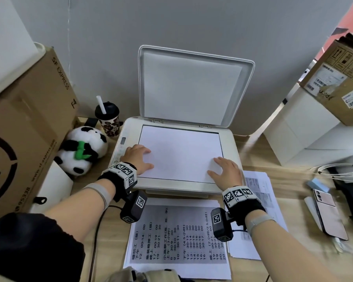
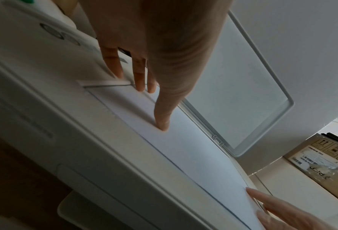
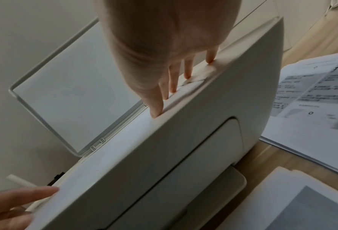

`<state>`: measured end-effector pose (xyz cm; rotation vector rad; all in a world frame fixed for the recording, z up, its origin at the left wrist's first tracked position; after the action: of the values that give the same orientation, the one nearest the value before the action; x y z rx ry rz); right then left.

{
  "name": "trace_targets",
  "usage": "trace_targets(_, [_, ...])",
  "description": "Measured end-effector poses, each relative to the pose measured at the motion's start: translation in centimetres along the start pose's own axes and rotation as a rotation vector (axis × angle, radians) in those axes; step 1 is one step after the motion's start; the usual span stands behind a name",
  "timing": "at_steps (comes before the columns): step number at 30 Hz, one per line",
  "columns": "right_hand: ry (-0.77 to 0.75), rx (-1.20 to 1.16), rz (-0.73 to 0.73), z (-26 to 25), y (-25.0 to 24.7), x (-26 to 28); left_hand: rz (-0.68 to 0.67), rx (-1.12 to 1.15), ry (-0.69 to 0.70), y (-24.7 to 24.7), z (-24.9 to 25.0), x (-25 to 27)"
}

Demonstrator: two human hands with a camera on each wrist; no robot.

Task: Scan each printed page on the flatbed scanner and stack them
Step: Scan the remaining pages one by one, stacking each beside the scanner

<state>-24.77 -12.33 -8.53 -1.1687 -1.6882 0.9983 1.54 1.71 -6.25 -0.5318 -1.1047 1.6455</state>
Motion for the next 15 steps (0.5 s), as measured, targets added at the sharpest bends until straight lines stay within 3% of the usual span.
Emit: trace_targets(15, [0.019,0.061,-0.045,-0.17,-0.06,0.53,-0.037,-0.060,-0.025,-0.04,0.44,-0.07])
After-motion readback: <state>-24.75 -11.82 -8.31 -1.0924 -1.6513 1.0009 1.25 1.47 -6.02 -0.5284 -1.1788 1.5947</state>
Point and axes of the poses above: each hand's wrist, its own x-axis away from the middle knuckle, its own y-axis out of the palm, z = x × y, the point moved 2 cm from there along -x, towards the middle knuckle, and after that the axes turned 12 degrees about y, right-handed, at the moved point
